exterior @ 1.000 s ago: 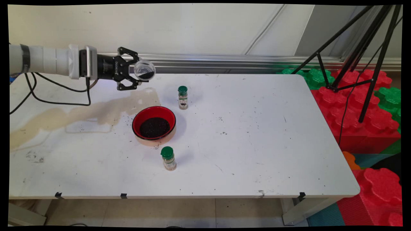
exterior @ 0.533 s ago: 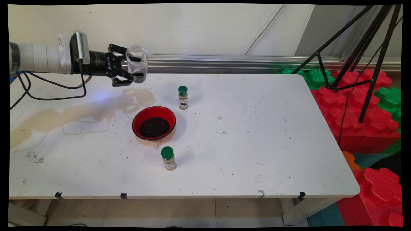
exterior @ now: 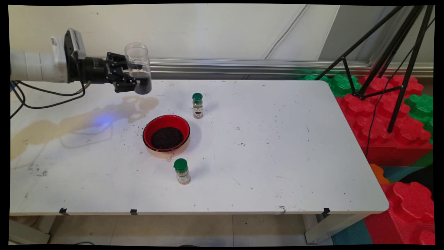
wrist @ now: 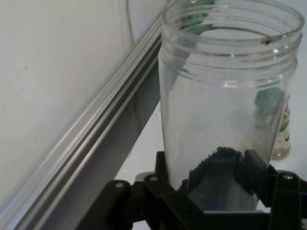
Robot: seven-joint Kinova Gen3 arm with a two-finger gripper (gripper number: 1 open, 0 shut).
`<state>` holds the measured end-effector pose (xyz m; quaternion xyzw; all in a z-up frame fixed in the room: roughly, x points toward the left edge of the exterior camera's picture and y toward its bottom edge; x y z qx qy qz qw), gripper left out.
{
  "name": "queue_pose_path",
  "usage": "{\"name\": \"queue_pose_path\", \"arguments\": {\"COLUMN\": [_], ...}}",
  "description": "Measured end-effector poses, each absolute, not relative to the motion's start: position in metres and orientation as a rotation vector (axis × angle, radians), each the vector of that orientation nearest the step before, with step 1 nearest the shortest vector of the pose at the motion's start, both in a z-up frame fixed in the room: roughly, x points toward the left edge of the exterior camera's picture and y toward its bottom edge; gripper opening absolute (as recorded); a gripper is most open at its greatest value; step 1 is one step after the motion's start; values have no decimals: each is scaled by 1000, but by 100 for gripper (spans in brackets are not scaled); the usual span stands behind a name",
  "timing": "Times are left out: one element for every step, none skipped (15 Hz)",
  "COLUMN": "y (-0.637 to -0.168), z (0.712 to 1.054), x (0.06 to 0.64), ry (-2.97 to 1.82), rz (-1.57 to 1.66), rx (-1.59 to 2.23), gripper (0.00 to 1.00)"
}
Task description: Pour the black seasoning powder in the red bowl, then place the picked object on the table
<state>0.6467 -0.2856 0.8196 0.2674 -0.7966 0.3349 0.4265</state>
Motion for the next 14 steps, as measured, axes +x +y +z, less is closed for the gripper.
{"name": "queue_pose_path", "arguments": {"y": [-283, -281, -279, -277, -274, -271, -269, -267, -265, -263, -261, -260, -258, -258], "z": [817, 815, 812, 809, 806, 801, 798, 793, 788, 783, 778, 773, 768, 763], "x": [650, 653, 657, 661, 665, 669, 671, 675, 678, 680, 682, 684, 686, 687], "ry": [-1973, -1958, -1943, -1932, -1921, -1912, -1907, -1902, -1900, -1899, -1898, -1898, -1897, -1896], "rz": [821, 809, 797, 788, 779, 772, 768, 763, 760, 759, 759, 759, 760, 760], "rx": [701, 726, 751, 769, 787, 804, 812, 820, 826, 829, 831, 834, 836, 837], "gripper": [0, 0, 0, 0, 0, 0, 0, 0, 0, 0, 0, 0, 0, 0]}}
